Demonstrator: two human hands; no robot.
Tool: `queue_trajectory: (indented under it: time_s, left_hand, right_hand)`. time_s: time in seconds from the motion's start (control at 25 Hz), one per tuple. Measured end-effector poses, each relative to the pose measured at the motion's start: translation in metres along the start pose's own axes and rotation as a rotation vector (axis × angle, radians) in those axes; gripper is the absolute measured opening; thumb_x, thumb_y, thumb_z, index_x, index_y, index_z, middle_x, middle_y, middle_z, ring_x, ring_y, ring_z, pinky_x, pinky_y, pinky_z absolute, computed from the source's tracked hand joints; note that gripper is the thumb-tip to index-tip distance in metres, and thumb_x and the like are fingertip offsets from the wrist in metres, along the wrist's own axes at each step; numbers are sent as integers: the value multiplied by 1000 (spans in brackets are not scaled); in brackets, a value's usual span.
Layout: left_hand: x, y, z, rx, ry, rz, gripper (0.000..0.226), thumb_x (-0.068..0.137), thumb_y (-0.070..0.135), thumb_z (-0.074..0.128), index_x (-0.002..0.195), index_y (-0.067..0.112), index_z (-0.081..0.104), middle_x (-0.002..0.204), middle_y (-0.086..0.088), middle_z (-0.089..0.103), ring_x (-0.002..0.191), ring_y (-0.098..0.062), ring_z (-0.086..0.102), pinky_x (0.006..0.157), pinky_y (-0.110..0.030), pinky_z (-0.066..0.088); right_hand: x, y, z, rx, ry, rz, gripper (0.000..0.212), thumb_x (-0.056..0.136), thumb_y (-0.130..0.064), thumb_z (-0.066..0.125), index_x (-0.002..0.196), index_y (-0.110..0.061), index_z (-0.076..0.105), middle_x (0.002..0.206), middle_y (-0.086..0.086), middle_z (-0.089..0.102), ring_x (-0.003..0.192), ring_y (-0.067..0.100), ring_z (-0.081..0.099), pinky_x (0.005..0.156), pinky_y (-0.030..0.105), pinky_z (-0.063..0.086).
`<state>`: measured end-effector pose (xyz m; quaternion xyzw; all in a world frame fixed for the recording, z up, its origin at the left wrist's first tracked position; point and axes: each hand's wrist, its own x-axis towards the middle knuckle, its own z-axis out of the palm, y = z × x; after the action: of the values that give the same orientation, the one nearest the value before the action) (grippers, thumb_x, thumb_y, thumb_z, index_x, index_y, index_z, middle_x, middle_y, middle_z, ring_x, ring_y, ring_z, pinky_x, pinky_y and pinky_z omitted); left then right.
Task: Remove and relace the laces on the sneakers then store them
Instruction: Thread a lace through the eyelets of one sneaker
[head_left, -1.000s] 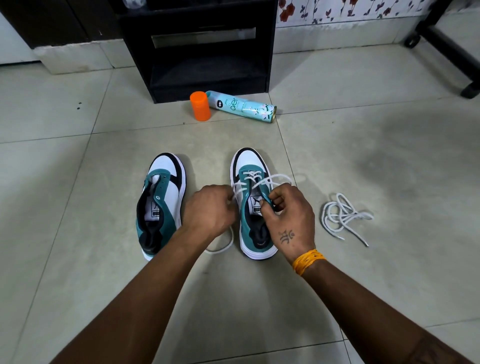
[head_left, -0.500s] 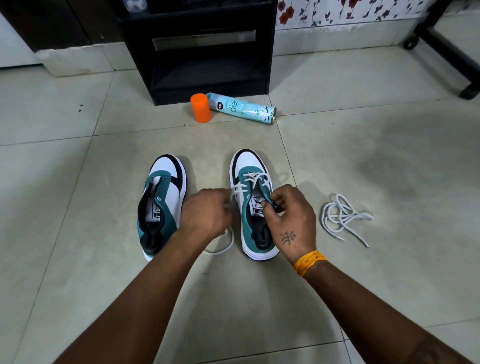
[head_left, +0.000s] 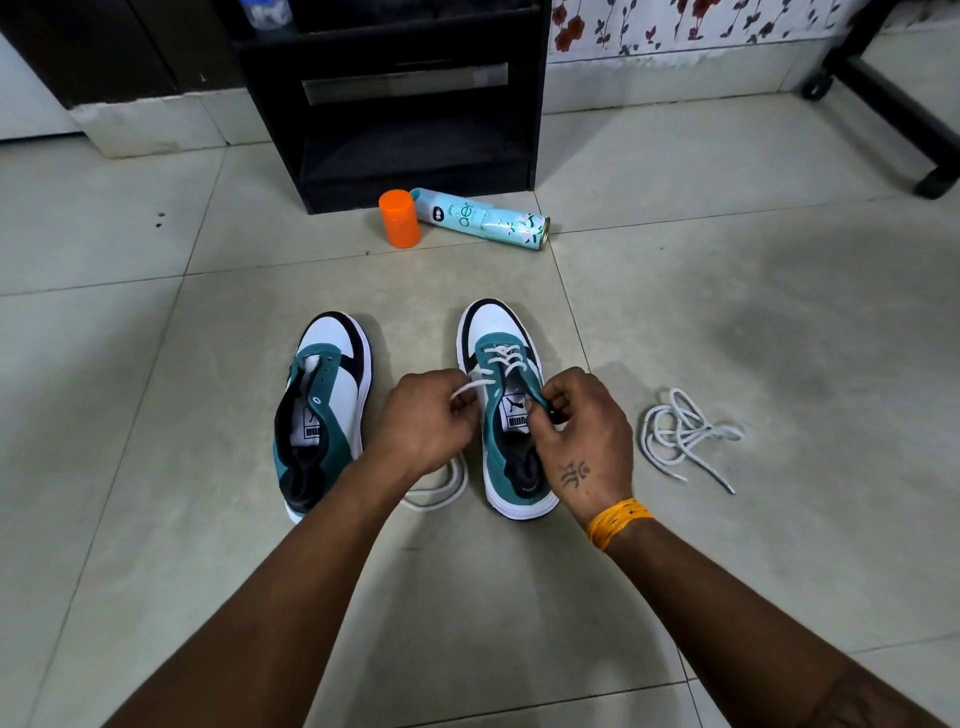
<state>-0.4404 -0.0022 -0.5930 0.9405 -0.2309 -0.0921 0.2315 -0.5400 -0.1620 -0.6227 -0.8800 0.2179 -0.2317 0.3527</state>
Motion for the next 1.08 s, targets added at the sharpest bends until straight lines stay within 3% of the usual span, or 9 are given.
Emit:
queue_trajectory:
  time_s: [0.08, 0.16, 0.28, 0.44, 0.6, 0.68, 0.76, 0.92, 1.08]
  left_hand:
    - [1, 1, 1, -182, 19, 40, 19, 96, 32, 66, 77, 30, 63, 72, 9, 66, 71, -14, 61, 62, -24, 40]
    - [1, -1, 4, -377, 21, 6, 30, 97, 40, 64, 70, 28, 62, 65, 9, 64, 68, -12, 63, 65, -25, 48]
    - [2, -7, 9, -846, -7, -202, 33, 102, 31, 60, 76, 14, 71, 84, -8, 76, 82, -26, 73, 81, -42, 62]
    - [-8, -1, 12, -1276, -61, -483, 33, 102, 10, 52, 72, 2, 64, 98, -24, 75, 86, -28, 75, 70, -31, 62]
    - [-2, 1, 16, -1096, 41, -499, 27, 103, 20, 53, 86, 10, 72, 86, -17, 77, 76, -30, 76, 68, -36, 63]
    - [1, 2, 16, -722, 157, -331, 14, 102, 28, 58, 104, 26, 71, 80, -7, 77, 68, -22, 74, 68, -34, 62]
    - [2, 9, 15, -350, 215, -142, 19, 99, 30, 63, 117, 33, 69, 78, 2, 75, 67, -15, 68, 64, -26, 52]
    - [12, 12, 9, -278, 258, -63, 10, 92, 20, 67, 93, 28, 74, 85, 7, 71, 73, -14, 65, 66, -30, 50]
    - [13, 3, 4, -217, 220, -123, 16, 93, 22, 60, 79, 30, 59, 86, 7, 60, 77, -18, 61, 71, -34, 49]
  right_hand:
    - [1, 0, 0, -18, 6, -11, 17, 86, -25, 71, 87, -25, 55, 83, -11, 56, 72, 10, 54, 62, 34, 48]
    - [3, 1, 0, -15, 9, -5, 17, 86, -24, 72, 87, -25, 54, 83, -10, 56, 72, 10, 53, 62, 34, 47]
    - [4, 3, 0, 8, 14, 7, 17, 86, -25, 72, 87, -25, 55, 84, -10, 57, 73, 8, 54, 64, 33, 47]
    - [4, 3, 1, 22, 18, 12, 15, 86, -24, 71, 88, -25, 56, 86, -10, 58, 74, 8, 55, 66, 32, 48]
    - [4, 4, 1, 18, 12, 5, 16, 86, -24, 71, 88, -25, 56, 85, -10, 57, 74, 7, 54, 65, 32, 48]
    - [4, 4, 1, 20, 13, 3, 16, 85, -24, 71, 88, -25, 56, 85, -10, 57, 74, 7, 53, 65, 31, 46]
    - [5, 4, 2, 19, 14, -4, 16, 85, -23, 72, 88, -24, 56, 84, -10, 56, 74, 8, 53, 65, 31, 46]
    - [4, 3, 0, 9, 11, 7, 15, 86, -23, 71, 88, -24, 55, 84, -10, 56, 73, 9, 53, 63, 31, 44]
    - [5, -1, -1, -24, 11, 33, 14, 87, -21, 68, 88, -23, 55, 86, -8, 55, 71, 11, 51, 60, 30, 38]
